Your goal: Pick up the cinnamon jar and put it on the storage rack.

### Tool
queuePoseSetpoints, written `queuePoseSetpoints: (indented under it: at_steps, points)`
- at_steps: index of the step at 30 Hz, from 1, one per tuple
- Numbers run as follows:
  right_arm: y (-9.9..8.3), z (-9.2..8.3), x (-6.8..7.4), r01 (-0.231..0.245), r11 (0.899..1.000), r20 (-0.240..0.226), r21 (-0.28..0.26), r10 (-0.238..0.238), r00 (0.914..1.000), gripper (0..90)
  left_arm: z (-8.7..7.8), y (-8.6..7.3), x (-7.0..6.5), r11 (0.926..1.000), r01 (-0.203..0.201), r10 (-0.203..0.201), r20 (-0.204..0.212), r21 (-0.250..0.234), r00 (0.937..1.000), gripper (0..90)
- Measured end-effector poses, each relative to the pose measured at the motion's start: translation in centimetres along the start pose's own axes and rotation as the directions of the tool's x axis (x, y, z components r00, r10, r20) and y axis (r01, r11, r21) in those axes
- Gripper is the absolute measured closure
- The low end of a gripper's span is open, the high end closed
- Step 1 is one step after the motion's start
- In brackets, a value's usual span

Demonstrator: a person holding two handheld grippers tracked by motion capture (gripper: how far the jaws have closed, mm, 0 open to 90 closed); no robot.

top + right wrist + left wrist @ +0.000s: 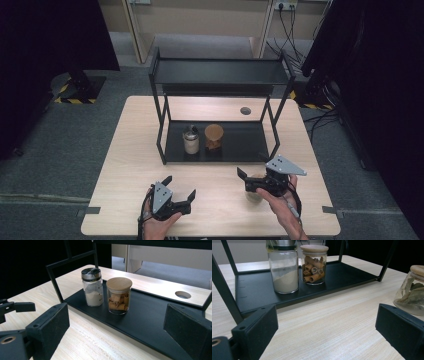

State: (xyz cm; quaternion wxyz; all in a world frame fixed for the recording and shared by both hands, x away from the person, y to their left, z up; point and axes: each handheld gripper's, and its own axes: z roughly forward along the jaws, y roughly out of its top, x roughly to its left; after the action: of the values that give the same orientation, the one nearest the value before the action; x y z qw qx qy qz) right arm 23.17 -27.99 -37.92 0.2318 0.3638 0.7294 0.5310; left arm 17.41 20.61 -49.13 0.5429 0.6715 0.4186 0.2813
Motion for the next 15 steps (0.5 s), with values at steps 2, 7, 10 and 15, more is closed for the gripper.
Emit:
queuePoseSetpoints:
  at_steps: [2, 7, 10, 15]
  points:
    - [-0.4, -0.6, 0.2, 0.01, 1.0, 0.009, -0.009, -0.01, 0.9999, 6.7, 0.0, 0.0, 0.0, 1.0, 0.0, 0.0, 0.0, -0.001, 1.0, 3.5]
    - [-1.1, -1.2, 0.3, 0.013, 1.0, 0.01, -0.012, -0.012, 0.9999, 6.7, 0.0, 0.0, 0.0, 1.0, 0.001, -0.001, -0.002, -0.001, 1.0, 3.5]
    - [-1.8, -1.7, 0.4, 0.008, 1.0, 0.019, -0.012, -0.008, 0.9998, 6.4, 0.0, 0.0, 0.0, 1.0, -0.001, 0.001, 0.0, -0.002, 1.0, 3.5]
    - [-2.5, -2.1, 0.2, -0.006, 1.0, 0.024, -0.017, 0.007, 0.9997, 6.4, 0.0, 0.0, 0.0, 1.0, -0.002, 0.002, 0.001, 0.0, 1.0, 3.6]
